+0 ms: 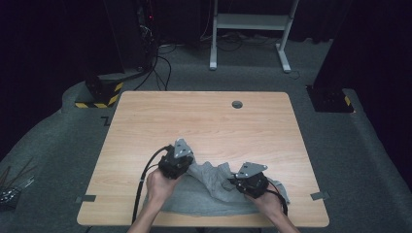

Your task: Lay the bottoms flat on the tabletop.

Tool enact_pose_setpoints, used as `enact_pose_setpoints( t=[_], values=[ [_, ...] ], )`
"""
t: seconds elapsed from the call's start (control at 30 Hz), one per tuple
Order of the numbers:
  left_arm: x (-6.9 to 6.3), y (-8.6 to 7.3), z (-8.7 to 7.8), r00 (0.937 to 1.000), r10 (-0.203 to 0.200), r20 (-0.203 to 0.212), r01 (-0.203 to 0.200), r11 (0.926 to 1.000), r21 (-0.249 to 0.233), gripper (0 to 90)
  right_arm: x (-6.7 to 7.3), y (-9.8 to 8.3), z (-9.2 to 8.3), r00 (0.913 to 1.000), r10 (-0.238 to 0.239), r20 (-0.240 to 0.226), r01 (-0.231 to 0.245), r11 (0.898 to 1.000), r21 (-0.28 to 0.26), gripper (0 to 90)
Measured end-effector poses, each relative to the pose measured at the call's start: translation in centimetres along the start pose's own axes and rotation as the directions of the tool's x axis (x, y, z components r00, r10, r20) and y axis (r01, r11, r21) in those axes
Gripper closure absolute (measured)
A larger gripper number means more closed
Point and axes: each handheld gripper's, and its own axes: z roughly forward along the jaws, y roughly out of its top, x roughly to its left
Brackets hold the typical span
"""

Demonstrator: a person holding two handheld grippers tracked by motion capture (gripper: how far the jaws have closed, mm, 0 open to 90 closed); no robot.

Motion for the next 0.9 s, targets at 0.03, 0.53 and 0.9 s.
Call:
enact_pose_setpoints(
  t=[0.03, 0.53, 0.9],
  values=[
    [-0.2, -1.0, -0.2, 1.0, -0.003, 0.003, 0.003, 0.9999, 0.014, 88.8, 0.0, -0.3, -0.1, 1.0, 0.005, 0.004, -0.005, 1.0, 0.0, 82.3],
    [-0.8, -3.2, -1.7, 0.997, -0.069, 0.035, 0.07, 0.9972, -0.026, 56.5, -1.8, -1.9, 0.2, 0.9927, 0.095, 0.075, -0.098, 0.994, 0.039, 79.5],
    [3.4, 0.9, -1.5, 0.9823, -0.153, -0.108, 0.153, 0.9882, -0.011, 32.8, -2.3, -1.0, 0.0, 0.9929, 0.089, 0.079, -0.09, 0.996, 0.016, 80.8]
  ],
)
